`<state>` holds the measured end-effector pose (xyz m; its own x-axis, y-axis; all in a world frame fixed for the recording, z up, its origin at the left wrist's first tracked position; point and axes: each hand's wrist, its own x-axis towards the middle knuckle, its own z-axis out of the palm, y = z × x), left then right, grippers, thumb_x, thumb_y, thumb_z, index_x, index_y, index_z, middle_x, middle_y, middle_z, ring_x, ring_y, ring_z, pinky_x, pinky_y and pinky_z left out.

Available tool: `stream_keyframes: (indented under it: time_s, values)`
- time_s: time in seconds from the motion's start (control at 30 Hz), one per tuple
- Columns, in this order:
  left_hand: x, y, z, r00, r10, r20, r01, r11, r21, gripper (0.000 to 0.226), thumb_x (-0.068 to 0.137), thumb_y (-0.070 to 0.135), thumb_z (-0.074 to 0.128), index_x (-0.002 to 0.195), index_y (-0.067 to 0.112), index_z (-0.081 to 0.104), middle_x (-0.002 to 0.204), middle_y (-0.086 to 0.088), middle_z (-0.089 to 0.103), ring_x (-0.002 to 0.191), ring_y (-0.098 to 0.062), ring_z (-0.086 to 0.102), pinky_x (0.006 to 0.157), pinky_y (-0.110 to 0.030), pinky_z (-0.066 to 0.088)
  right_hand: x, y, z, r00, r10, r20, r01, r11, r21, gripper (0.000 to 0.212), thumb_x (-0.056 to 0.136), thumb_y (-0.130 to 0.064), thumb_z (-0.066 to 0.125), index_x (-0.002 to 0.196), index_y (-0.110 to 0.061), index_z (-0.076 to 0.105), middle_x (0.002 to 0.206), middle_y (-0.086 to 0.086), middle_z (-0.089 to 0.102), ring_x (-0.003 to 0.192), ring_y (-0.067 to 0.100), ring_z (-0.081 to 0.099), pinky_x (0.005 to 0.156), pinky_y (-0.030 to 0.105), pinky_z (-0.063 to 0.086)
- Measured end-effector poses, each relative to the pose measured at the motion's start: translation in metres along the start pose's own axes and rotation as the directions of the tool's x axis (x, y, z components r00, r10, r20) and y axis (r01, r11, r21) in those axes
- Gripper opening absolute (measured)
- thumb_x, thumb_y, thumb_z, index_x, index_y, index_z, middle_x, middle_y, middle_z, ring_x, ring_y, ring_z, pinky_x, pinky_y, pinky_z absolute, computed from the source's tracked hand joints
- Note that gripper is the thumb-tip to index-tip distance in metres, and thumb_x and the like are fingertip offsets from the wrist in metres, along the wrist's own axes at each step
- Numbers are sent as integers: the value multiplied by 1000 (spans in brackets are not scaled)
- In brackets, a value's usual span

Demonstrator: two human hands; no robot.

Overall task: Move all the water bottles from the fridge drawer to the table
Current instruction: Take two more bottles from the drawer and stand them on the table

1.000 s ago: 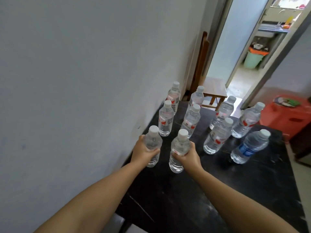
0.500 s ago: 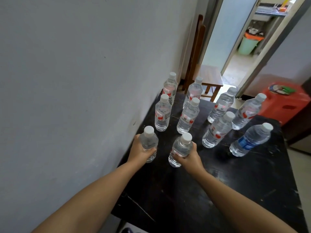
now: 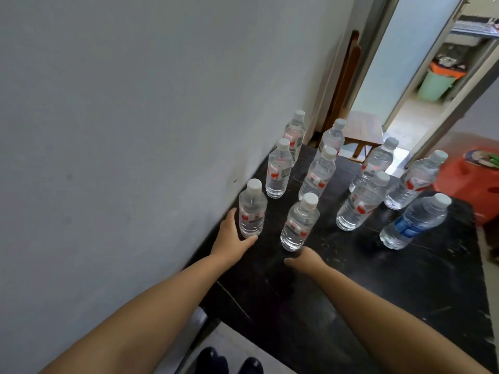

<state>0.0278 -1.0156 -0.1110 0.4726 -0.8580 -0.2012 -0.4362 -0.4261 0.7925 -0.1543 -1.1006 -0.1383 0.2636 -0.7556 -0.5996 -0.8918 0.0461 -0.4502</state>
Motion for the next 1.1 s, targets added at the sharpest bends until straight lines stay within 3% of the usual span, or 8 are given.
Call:
stream_keyframes:
  time_s: [0.07,0.3,0.47,0.63,0.73,0.9,1.07,1.1]
  values:
    - [-20,-14,-3,998,-60,11,60,997,51,85,80,35,72,147,17,22,146,-10,36,132,-24,43,109,-37,39,-11,-13,11,998,-61,18,62,996,-71,36,89,-28,63,118,-6,61,116,9,64,107,23,61,81,26,46]
    - [-80,-52,-45,992,-126,10,122,979,166,50,88,30,62,132,11,47,130,-11,54,119,-23,54,98,-32,44,-54,-63,43,948,-309,76,318,917,-242,33,87,-27,60,117,-14,62,118,6,64,106,22,61,84,27,47]
    - [-155,-83,-83,986,-132,-105,151,968,202,45,90,25,59,131,10,48,132,-10,52,122,-21,50,99,-29,40,-102,-90,83,880,-452,144,474,830,-295,28,89,-22,58,111,-7,64,114,10,65,105,26,61,88,32,49]
    - [-267,-132,-120,926,-270,-265,317,937,151,48,89,28,61,132,13,47,130,-10,51,119,-21,52,97,-28,40,-174,-115,150,769,-569,292,639,687,-345,28,90,-21,52,110,-7,64,116,9,64,106,28,61,88,34,49]
    - [-336,-154,-136,865,-339,-370,394,915,82,45,90,30,61,130,14,48,127,-8,53,116,-21,53,96,-29,42,-218,-128,188,697,-607,382,717,588,-375,34,90,-23,51,121,-11,58,123,9,60,112,29,58,91,32,48]
    - [-451,-186,-146,699,-487,-523,541,839,-59,43,90,33,59,129,17,48,128,-7,53,115,-20,54,95,-32,45,-292,-143,256,499,-674,545,863,330,-383,36,94,-26,49,128,-12,53,127,10,58,118,27,54,93,31,44]
    - [-551,-201,-149,461,-615,-640,628,735,-254,40,92,31,58,128,14,50,129,-8,51,117,-22,54,91,-31,46,-362,-154,315,256,-668,698,952,47,-304,37,95,-29,48,129,-13,53,129,8,57,116,25,55,92,34,46]
    - [-571,-201,-147,383,-642,-664,635,705,-315,39,91,30,59,126,14,51,128,-8,51,116,-22,54,91,-32,46,-377,-157,325,190,-660,727,963,-19,-269,38,95,-29,48,129,-13,52,129,8,56,115,24,55,91,35,47]
